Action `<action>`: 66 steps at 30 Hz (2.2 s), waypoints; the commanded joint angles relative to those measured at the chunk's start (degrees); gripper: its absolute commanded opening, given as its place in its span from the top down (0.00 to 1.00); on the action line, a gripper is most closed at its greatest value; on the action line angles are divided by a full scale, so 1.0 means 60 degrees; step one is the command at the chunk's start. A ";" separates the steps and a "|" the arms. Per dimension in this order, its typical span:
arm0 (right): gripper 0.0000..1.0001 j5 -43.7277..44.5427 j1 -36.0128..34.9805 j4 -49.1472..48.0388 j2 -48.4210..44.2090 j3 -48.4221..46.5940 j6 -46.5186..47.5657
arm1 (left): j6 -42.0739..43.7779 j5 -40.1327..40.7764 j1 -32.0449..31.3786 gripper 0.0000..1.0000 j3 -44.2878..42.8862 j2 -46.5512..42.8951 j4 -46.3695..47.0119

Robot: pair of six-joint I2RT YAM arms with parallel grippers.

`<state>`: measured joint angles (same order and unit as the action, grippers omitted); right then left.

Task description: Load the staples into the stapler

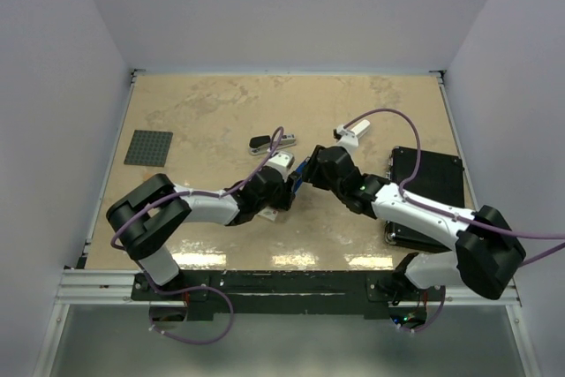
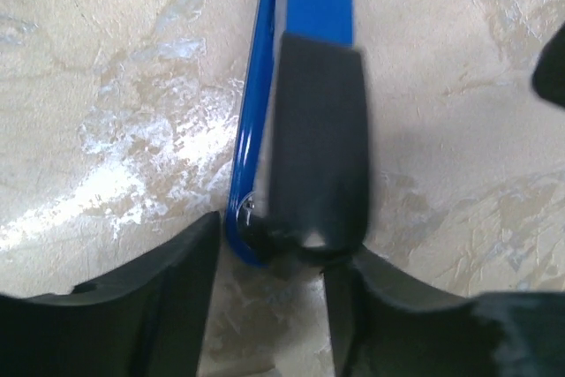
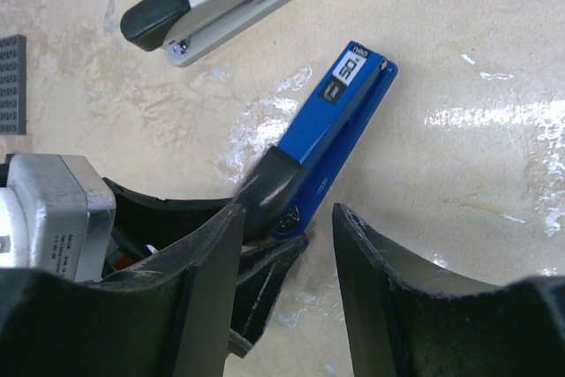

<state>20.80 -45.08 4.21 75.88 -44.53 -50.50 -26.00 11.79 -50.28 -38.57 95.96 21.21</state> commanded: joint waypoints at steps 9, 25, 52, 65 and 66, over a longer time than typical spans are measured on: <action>0.47 0.1220 0.0028 0.0279 -0.1160 0.0113 0.0374 | 0.0392 0.0203 -0.0057 0.13 -0.1260 -0.1008 -0.2402; 0.46 0.3126 0.0043 0.1481 -0.3051 0.0317 0.0800 | 0.1022 -0.0135 -0.0043 0.48 -0.4851 0.0719 -0.7211; 0.45 0.3477 0.0057 0.1393 -0.3579 0.0347 0.1560 | 0.3480 0.1038 0.0878 0.68 -0.4939 0.1951 -0.7446; 0.42 0.3536 0.0072 0.1423 -0.3710 0.0201 0.1927 | 0.6779 0.1080 0.2110 0.27 -0.6388 0.2185 -0.7754; 0.41 0.3550 0.0057 0.1437 -0.3711 0.0172 0.1985 | 0.6765 0.1111 0.2198 0.23 -0.6448 0.2141 -0.7783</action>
<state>39.55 -44.95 13.32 55.18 -40.80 -40.27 9.19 16.75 -38.09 -73.45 109.08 -23.33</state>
